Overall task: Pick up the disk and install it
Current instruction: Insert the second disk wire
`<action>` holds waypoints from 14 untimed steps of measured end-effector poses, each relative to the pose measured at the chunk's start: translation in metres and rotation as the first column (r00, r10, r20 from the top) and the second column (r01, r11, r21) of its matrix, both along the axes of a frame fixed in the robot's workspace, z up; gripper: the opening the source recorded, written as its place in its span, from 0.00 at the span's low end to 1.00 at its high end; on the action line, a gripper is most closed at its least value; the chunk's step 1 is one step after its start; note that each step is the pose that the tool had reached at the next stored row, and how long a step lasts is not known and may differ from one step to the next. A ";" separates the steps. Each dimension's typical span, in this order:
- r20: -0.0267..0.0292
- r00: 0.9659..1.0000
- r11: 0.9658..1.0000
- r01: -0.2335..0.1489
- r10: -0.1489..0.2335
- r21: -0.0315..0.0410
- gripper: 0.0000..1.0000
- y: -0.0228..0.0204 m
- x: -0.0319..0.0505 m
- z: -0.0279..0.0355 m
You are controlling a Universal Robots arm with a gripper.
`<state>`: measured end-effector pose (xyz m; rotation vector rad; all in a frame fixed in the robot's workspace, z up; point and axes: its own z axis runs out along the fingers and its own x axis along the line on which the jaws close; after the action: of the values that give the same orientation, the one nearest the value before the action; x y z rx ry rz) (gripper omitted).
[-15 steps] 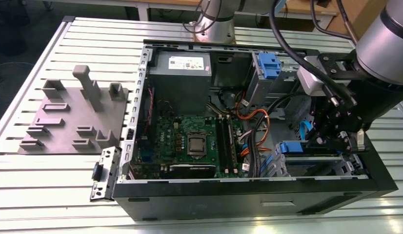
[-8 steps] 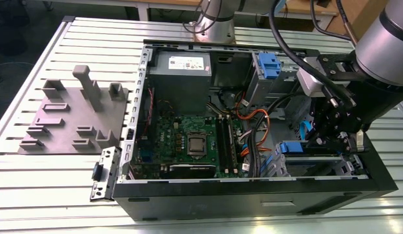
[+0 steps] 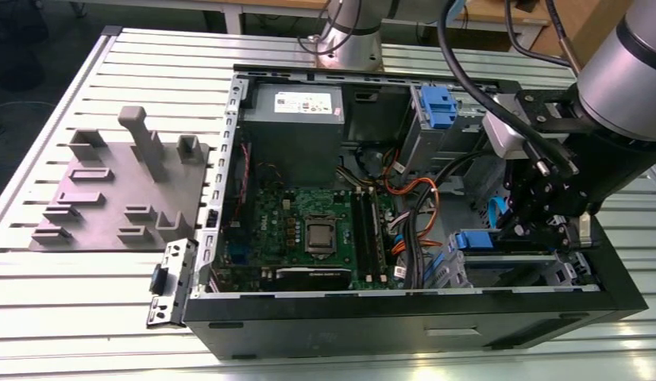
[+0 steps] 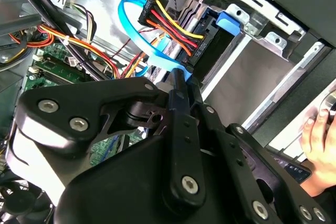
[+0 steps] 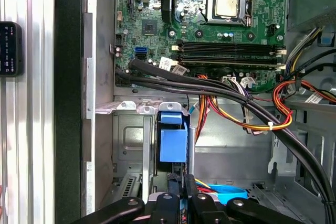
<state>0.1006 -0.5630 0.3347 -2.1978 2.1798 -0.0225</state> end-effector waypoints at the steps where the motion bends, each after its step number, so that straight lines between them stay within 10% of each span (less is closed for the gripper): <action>1: 0.000 1.000 1.000 0.000 0.000 0.000 0.16 0.0000 0.0000 -0.0001; 14: 0.000 1.000 1.000 0.000 0.000 0.000 0.16 0.0000 0.0000 0.0014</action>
<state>0.1006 -0.5629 0.3361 -2.1976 2.1796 -0.0223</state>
